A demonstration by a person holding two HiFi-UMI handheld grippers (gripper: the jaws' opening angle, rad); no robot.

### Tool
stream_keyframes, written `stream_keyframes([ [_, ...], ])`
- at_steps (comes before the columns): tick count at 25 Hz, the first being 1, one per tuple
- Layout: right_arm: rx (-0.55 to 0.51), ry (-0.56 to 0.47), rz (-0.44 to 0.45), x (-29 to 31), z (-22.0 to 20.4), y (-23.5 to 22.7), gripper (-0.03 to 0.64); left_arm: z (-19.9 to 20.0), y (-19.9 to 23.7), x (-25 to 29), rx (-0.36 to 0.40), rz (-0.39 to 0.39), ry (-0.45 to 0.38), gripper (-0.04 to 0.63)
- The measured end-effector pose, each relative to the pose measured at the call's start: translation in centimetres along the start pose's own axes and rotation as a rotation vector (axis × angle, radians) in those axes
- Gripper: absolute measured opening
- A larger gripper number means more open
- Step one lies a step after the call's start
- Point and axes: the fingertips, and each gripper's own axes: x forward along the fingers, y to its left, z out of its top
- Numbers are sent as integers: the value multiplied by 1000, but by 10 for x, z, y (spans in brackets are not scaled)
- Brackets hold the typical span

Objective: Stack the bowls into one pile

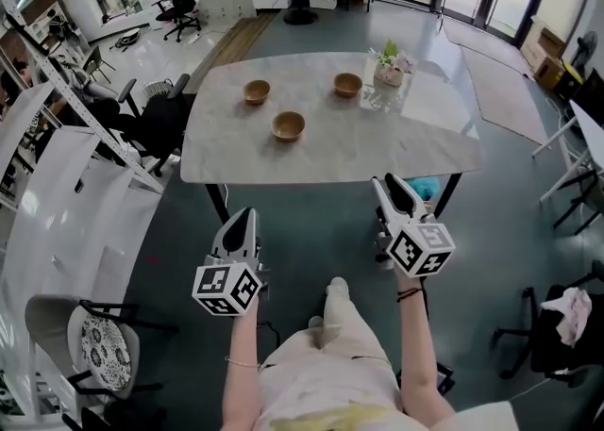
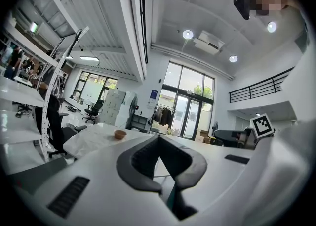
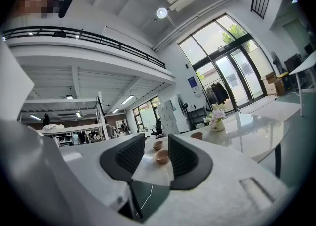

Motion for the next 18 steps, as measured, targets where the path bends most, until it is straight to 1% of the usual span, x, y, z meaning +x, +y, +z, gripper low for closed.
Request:
stream_keyframes([
  [9,10,28,17,55,-4,-11,135,-3,31,40,-31,30,18,0],
  [14,25,29,12,97,-3,-31,135,-2,47,77,-41,40,28,0],
  [18,40,60,31,138,-8,-45,135,-5,65,113,-59,60,45,0],
])
